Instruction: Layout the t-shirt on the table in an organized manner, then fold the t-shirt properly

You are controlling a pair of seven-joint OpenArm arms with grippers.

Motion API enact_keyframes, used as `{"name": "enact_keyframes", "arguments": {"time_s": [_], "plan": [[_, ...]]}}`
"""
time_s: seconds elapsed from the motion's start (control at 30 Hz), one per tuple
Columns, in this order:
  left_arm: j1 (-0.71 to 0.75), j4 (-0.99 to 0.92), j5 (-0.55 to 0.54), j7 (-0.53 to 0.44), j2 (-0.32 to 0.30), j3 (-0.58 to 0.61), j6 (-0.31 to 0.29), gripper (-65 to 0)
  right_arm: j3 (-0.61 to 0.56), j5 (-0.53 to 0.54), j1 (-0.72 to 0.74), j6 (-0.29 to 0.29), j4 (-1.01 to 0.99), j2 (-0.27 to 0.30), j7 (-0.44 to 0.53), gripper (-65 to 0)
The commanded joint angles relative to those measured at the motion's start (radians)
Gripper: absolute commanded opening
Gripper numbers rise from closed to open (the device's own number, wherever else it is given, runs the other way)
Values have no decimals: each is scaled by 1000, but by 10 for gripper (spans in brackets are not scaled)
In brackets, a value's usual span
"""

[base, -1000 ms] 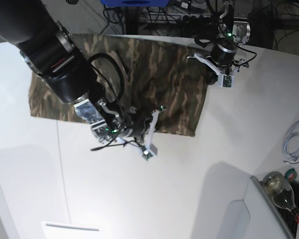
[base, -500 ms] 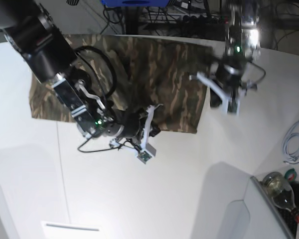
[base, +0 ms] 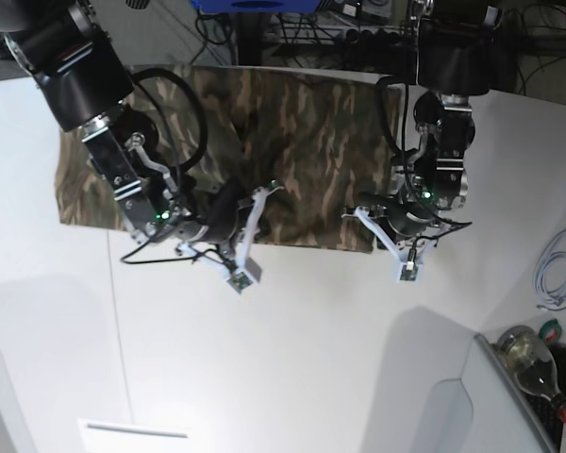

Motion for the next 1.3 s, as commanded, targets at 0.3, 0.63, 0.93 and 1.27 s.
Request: {"name": "enact_keyframes", "arguments": {"time_s": [0.3,0.63,0.93,1.27], "plan": [[-157,-268,-3,-223,48,-9,4,-650,29,14,4,2,17,34,17,-650],[-183,-104,-4,-174,76,-15,4,-650,31,16,-19,2,95,89,17,-650],[123,280,-4,-70,71,0,4,-650,31,16,-36,2,107,84,79,-650],[172,120,7,-151,53,-13,4,-650,32,22,42,2,-218,87,225,-650]]}}
